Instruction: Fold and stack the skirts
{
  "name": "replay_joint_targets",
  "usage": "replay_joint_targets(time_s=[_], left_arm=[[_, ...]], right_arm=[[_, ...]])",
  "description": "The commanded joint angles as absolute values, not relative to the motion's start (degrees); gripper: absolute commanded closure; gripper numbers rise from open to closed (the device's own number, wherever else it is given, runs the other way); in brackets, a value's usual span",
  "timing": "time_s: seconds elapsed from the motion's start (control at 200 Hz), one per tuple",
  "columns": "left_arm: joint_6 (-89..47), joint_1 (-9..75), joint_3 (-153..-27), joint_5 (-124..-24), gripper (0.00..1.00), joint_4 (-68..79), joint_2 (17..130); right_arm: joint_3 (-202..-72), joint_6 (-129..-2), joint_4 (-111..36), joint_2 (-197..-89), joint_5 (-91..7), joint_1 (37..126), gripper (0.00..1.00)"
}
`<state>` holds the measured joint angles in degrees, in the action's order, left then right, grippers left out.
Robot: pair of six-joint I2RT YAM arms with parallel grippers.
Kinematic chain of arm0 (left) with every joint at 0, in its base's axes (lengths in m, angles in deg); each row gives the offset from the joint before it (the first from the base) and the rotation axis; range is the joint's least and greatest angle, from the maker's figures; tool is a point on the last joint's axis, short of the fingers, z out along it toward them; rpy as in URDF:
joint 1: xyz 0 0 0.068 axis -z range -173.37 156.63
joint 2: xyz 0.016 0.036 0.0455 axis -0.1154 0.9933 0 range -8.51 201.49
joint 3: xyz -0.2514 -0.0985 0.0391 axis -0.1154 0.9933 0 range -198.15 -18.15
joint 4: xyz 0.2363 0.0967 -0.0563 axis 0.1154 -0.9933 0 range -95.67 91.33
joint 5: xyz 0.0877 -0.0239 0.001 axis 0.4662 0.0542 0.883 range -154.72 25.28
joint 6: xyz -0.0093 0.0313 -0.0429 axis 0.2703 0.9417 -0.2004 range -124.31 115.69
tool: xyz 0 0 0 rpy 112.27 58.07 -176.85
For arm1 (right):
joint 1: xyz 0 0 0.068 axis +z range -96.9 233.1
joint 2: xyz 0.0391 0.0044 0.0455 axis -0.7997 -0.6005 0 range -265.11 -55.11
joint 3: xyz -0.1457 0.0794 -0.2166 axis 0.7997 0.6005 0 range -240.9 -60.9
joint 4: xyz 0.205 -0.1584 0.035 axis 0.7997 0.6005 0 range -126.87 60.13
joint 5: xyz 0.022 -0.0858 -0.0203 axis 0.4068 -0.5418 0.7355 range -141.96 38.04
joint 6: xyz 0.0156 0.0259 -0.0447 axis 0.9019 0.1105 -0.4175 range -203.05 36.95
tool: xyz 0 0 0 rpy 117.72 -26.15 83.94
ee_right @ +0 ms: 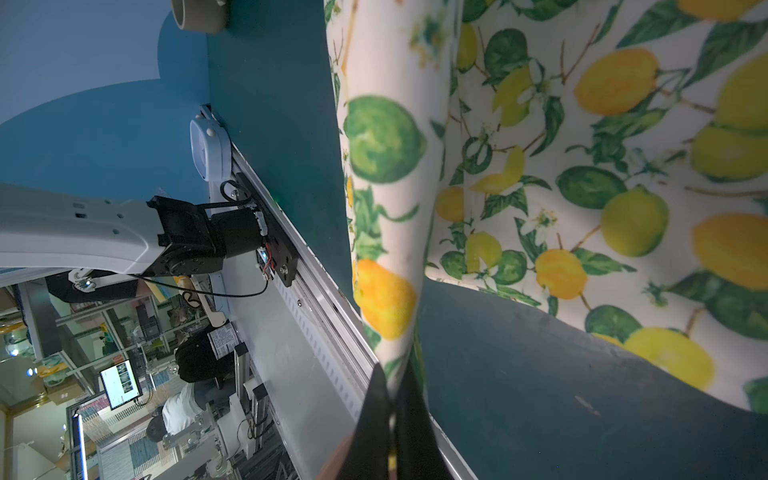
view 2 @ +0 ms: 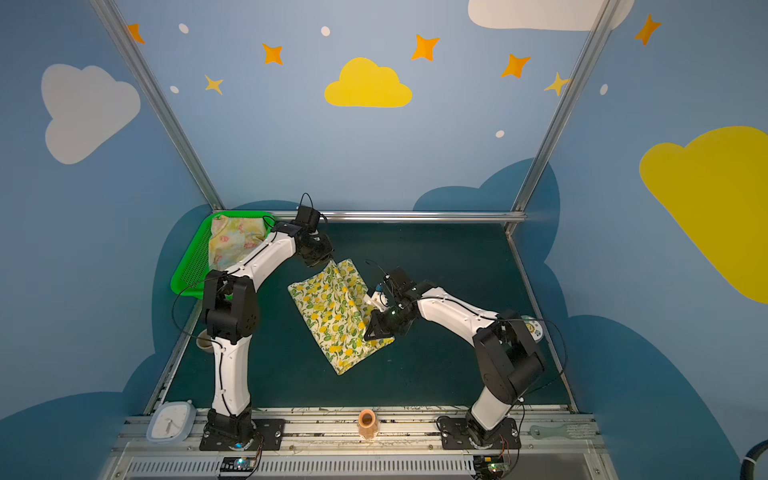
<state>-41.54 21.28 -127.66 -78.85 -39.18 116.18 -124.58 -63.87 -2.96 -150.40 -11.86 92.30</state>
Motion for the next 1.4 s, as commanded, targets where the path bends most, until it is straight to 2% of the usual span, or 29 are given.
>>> replay_joint_targets(time_s=[0.0, 0.746, 1.392], left_arm=[[-42.01, 21.36, -130.82, -77.98, 0.96, -38.22, 117.87], [-41.54, 22.36, -142.44, -77.25, 0.96, -42.39, 127.33], [-41.99, 22.48, -144.97, -77.42, 0.96, -42.19, 129.57]], right_arm=[[-125.76, -65.13, 0.48, -151.31, -11.04, 91.99, 1.00], [-128.46, -67.43, 2.76, -156.39, -10.92, 88.62, 1.00], [-129.63, -67.44, 4.17, -157.77, -12.31, 87.46, 1.00]])
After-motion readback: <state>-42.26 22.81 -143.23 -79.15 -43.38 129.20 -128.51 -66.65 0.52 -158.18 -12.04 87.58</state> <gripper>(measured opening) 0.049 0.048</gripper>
